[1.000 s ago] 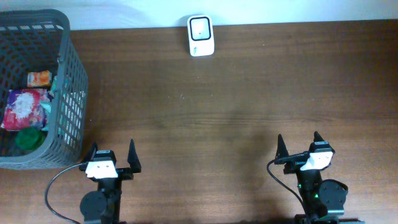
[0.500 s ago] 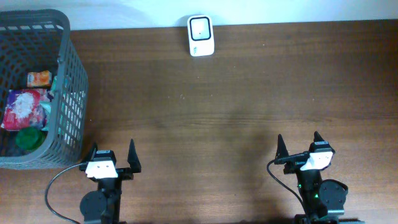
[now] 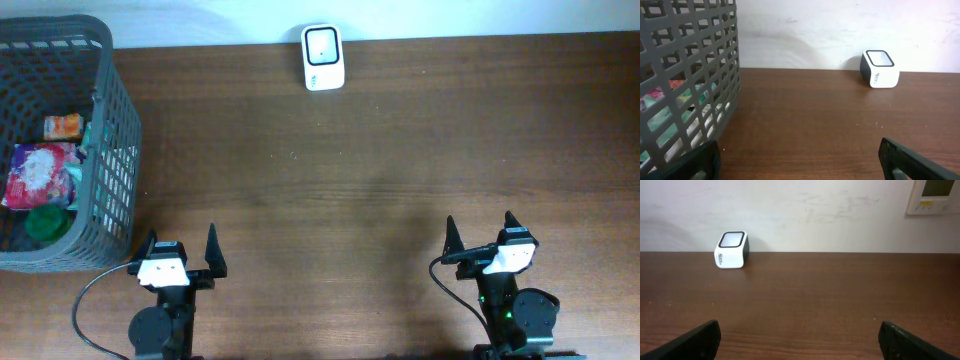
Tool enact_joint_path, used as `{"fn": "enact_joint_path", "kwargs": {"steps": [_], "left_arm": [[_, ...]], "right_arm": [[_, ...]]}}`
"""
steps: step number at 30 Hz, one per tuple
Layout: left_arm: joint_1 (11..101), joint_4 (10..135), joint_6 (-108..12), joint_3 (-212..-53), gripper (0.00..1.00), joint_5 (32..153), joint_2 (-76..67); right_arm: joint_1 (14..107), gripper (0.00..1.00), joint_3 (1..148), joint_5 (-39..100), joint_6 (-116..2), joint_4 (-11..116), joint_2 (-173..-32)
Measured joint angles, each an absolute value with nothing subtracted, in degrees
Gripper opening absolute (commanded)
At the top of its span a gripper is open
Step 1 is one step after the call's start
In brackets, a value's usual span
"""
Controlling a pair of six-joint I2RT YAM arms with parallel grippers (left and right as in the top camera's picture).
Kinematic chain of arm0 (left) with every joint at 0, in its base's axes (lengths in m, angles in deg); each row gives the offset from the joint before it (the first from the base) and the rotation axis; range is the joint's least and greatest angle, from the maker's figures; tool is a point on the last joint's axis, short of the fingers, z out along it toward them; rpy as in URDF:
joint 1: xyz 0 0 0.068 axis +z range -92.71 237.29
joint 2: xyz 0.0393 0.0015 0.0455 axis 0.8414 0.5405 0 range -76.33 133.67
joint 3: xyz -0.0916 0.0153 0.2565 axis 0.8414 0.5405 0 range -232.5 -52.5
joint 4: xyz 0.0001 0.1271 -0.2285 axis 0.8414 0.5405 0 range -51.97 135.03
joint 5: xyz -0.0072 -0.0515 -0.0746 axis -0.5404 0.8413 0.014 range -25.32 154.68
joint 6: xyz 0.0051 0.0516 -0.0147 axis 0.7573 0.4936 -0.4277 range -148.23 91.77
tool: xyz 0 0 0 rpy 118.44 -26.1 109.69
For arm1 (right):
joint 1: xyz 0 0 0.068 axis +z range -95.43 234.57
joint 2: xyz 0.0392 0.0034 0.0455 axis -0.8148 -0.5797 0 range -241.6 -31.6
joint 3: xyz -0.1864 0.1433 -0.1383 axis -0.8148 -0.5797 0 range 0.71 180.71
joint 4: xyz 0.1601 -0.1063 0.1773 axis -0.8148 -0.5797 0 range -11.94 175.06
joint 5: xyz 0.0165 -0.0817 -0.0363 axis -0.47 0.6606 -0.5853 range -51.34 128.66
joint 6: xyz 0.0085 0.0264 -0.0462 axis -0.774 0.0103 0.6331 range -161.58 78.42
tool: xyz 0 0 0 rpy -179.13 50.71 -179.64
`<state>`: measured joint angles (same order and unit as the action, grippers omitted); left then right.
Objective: Scan the item barcode
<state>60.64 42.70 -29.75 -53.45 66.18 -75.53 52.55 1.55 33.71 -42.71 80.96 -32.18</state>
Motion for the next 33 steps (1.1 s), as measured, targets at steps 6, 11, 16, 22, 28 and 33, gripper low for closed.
{"fn": "enact_joint_path", "kwargs": {"steps": [6, 11, 16, 22, 28, 33], "left_arm": [[60.64, 42.70, -29.75, -53.45, 0.99, 66.18, -75.53], [60.64, 42.70, -29.75, -53.45, 0.99, 66.18, -75.53], [60.64, 42.70, -29.75, -53.45, 0.99, 66.18, -75.53], [60.64, 42.70, -29.75, -53.45, 0.99, 66.18, -75.53], [60.66, 41.36, -29.80, -53.39, 0.99, 70.09, -75.53], [60.68, 15.73, -30.17, -53.06, 0.99, 85.23, -75.51]], "right_arm": [[52.55, 0.99, 1.55, 33.71, -42.73, 80.96, -32.18], [52.55, 0.99, 1.55, 33.71, -42.71, 80.96, -32.18], [52.55, 0.99, 1.55, 33.71, -42.71, 80.96, -32.18], [52.55, 0.99, 1.55, 33.71, -42.71, 80.96, -32.18], [52.55, 0.99, 1.55, 33.71, -42.71, 80.96, -32.18], [52.55, 0.99, 1.55, 33.71, -42.73, 81.03, -32.18]]}}
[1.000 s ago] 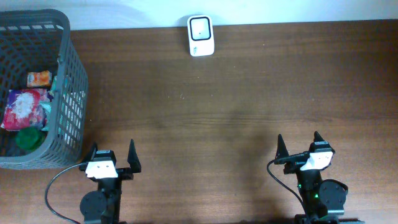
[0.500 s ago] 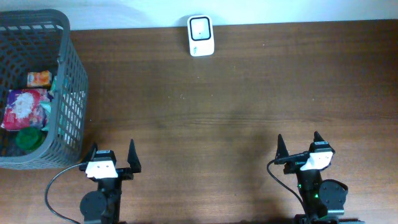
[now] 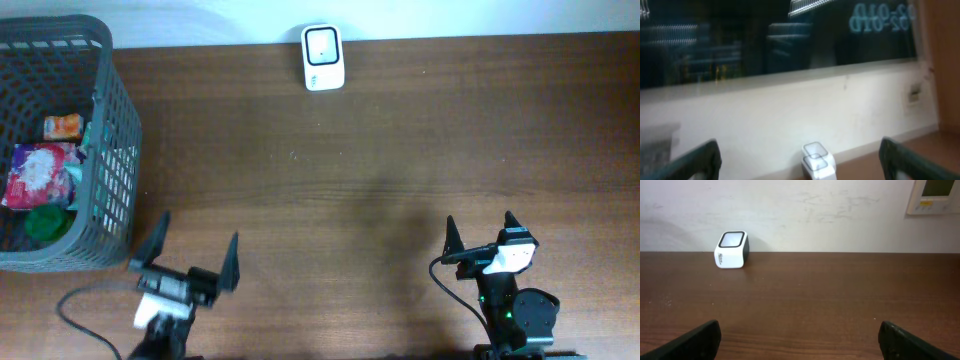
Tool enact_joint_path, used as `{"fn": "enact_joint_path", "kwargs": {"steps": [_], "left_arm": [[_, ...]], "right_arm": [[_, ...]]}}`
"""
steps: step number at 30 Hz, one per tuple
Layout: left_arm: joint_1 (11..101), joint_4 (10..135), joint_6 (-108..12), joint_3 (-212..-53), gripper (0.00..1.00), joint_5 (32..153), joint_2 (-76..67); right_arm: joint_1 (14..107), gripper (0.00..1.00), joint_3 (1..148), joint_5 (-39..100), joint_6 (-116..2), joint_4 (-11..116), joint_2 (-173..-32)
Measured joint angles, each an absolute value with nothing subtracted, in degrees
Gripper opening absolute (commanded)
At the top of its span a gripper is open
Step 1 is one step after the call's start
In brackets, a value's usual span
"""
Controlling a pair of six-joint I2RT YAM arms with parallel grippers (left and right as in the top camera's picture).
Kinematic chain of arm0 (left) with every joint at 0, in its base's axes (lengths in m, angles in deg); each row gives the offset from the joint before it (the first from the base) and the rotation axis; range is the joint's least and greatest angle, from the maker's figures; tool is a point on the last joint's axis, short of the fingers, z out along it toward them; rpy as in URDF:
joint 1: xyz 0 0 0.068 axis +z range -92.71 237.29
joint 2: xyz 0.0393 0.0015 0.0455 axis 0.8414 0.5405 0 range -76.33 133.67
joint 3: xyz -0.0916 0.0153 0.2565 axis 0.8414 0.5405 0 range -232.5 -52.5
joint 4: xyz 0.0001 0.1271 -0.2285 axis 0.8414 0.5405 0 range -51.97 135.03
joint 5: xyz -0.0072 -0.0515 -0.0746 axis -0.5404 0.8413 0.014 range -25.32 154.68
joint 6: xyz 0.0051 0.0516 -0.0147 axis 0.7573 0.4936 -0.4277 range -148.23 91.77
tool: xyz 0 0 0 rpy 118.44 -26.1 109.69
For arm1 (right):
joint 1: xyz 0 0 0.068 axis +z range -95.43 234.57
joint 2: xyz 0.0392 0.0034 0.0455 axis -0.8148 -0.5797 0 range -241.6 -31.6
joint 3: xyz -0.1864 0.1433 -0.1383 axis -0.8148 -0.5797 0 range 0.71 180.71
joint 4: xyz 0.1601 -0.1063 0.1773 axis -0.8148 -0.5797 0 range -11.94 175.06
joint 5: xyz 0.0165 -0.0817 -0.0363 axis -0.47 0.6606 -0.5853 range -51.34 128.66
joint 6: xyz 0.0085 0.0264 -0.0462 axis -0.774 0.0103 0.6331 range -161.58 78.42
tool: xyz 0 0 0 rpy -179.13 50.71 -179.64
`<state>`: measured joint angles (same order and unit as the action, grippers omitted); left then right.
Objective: Scan the item barcode
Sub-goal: 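Reach the left gripper into the basket and grasp the red-purple tissue pack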
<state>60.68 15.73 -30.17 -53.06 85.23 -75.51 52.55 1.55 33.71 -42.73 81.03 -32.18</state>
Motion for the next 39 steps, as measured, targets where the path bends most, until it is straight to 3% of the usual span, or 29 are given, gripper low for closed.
{"fn": "enact_joint_path", "kwargs": {"steps": [1, 4, 10, 19, 21, 25, 29, 32, 39], "left_arm": [[60.68, 5.15, -30.50, -53.36, 0.99, 88.97, -75.73], [60.68, -4.84, -31.06, -54.09, 0.99, 90.79, -75.78], [60.68, -2.11, -28.94, -66.33, 0.99, 85.72, -70.14], [61.08, -4.67, -18.37, -88.99, 0.99, 76.69, -38.71], [62.65, 2.57, -17.73, -96.93, 0.99, 73.72, -30.53], [70.83, 47.03, -17.67, -130.43, 0.99, 69.76, -9.40], [80.09, 79.96, -17.86, -163.20, 0.99, 69.06, 10.89], [85.32, 90.15, -17.97, -175.81, 0.99, 68.82, 20.11], [91.24, 102.30, -15.90, -178.08, 0.99, 64.86, 30.21]], "right_arm": [[52.55, 0.99, 1.55, 33.71, -42.69, 81.01, -32.18], [52.55, 0.99, 1.55, 33.71, -42.69, 80.98, -32.18], [52.55, 0.99, 1.55, 33.71, -42.71, 80.98, -32.18], [52.55, 0.99, 1.55, 33.71, -42.71, 80.98, -32.29], [52.55, 0.99, 1.55, 33.71, -42.69, 81.05, -32.29], [52.55, 0.99, 1.53, 33.71, -42.71, 80.98, -32.33], [52.59, 0.99, 1.55, 33.71, -42.66, 80.98, -32.40], [52.59, 0.99, 1.55, 33.71, -42.75, 81.01, -32.40], [52.59, 0.99, 1.55, 33.71, -42.75, 81.01, -32.40]]}}
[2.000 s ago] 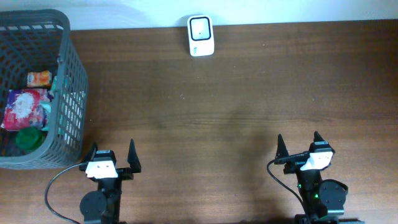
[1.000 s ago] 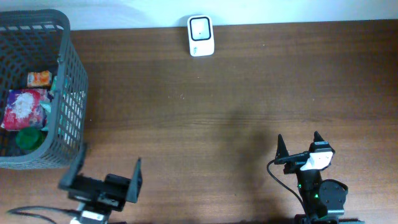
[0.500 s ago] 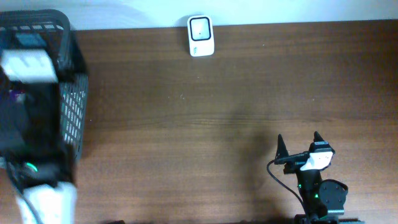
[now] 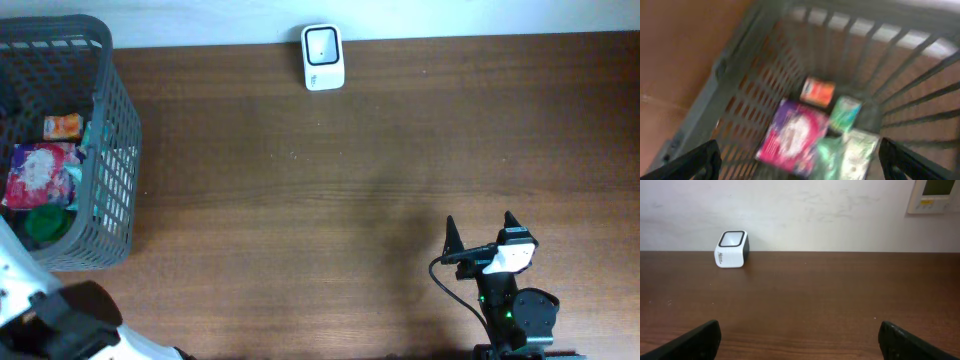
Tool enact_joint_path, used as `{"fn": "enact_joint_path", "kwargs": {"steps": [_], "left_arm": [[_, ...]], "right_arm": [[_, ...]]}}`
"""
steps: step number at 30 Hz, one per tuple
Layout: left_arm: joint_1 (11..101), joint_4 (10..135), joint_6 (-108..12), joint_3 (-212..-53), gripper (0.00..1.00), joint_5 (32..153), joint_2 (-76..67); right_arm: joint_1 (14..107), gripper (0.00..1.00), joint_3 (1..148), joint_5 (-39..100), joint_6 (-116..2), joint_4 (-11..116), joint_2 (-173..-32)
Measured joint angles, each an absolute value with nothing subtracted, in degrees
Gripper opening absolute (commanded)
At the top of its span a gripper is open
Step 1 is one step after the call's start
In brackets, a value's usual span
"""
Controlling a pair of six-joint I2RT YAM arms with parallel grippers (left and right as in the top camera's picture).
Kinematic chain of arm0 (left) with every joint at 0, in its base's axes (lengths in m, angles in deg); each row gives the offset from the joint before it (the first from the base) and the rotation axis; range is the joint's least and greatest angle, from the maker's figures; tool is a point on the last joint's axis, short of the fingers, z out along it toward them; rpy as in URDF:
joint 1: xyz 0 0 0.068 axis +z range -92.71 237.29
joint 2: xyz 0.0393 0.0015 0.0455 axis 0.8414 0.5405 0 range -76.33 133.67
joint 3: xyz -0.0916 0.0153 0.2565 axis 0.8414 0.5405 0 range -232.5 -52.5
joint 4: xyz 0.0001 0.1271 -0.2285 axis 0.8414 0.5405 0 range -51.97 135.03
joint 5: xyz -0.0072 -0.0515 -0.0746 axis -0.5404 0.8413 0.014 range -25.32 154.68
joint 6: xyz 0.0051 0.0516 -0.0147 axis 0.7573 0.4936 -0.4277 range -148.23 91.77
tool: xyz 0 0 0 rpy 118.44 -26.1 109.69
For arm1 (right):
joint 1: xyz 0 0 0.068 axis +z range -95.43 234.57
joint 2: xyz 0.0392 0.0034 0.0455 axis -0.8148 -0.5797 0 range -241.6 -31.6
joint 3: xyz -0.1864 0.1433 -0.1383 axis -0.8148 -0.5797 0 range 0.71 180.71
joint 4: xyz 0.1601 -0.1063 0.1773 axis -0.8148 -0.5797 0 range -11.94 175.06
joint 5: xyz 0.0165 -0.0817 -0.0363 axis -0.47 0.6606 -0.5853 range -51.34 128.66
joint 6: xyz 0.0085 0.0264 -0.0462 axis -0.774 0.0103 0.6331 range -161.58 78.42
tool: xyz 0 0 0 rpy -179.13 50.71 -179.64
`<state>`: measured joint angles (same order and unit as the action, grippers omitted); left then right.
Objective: Scan the item barcode
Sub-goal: 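Reach the left gripper into the basket and grasp the red-purple tissue pack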
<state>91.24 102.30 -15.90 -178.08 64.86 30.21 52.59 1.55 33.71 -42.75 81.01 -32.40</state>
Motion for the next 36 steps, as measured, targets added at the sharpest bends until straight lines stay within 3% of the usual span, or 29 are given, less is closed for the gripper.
{"fn": "enact_joint_path", "kwargs": {"steps": [4, 9, 16, 20, 27, 29, 34, 36], "left_arm": [[91.46, 104.92, -13.21, -178.08, 1.00, 60.32, 35.56], [90.58, 107.44, -10.78, -177.42, 0.91, 53.37, 40.63], [86.65, 100.88, -6.04, -165.93, 0.92, 45.56, 41.33], [86.56, 98.30, -4.62, -160.40, 0.84, 43.82, 41.33], [86.61, 96.40, -0.57, -158.32, 0.83, 44.01, 45.07], [86.61, 96.55, 0.32, -157.88, 0.77, 45.15, 46.38], [86.61, 96.47, 1.37, -157.69, 0.75, 43.77, 48.70], [86.61, 96.27, 1.37, -157.69, 0.69, 42.96, 48.94]], "right_arm": [[52.59, 0.99, 1.55, 33.71, -42.71, 81.01, -32.40], [52.59, 0.99, 1.55, 33.71, -42.73, 81.01, -32.40], [52.59, 0.99, 1.55, 33.71, -42.73, 81.01, -32.40], [52.59, 0.99, 1.55, 33.71, -42.71, 81.01, -32.40], [52.59, 0.99, 1.55, 33.71, -42.71, 81.01, -32.40], [52.59, 0.99, 1.55, 33.71, -42.71, 81.01, -32.40], [52.59, 0.98, 1.55, 33.71, -42.71, 81.01, -32.40], [52.59, 0.99, 1.55, 33.71, -42.75, 81.01, -32.40]]}}
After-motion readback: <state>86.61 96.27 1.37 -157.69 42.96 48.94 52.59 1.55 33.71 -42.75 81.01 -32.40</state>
